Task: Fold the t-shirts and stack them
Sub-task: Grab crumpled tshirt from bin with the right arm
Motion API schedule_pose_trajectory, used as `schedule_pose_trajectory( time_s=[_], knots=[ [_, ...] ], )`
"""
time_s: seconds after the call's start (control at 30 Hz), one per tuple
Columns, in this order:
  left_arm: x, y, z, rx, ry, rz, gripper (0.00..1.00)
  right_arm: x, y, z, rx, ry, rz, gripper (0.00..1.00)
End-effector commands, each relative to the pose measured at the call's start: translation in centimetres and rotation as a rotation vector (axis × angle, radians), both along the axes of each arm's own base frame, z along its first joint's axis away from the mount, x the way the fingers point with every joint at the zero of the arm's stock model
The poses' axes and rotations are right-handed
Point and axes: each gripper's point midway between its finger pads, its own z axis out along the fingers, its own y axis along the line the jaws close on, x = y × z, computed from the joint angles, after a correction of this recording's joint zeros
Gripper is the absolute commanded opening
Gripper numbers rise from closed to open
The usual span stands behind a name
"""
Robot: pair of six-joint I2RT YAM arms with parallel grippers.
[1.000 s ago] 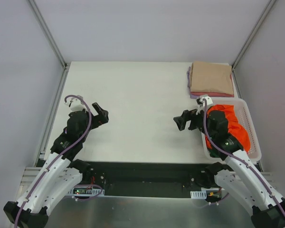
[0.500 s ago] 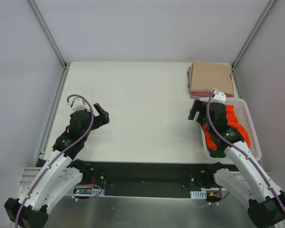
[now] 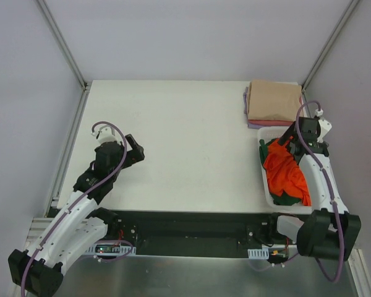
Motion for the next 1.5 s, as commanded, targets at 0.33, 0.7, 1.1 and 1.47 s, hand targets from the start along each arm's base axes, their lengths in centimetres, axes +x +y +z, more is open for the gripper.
schedule_pose_trajectory(
  time_s=[0.33,0.7,1.1,1.47],
  knots=[
    [0.3,0.5,0.3,0.007,-0.041,0.02,0.99,0.5,1.3,-7.0,0.317,0.149,-0.031,0.46],
    [0.2,0.8,0.3,0.005,-0.051,0.031,0.99,-0.1,1.3,-2.5,0.27,-0.033,0.011,0.0],
    [0.1,1.0,0.5,-0.003,-0.062,0.044,0.99,-2.0,1.3,17.5,0.076,-0.453,0.12,0.01],
    [0.0,0.7,0.8,-0.017,-0.069,0.031,0.99,-0.1,16.3,35.8,0.098,-0.752,0.798,0.01]
  ],
)
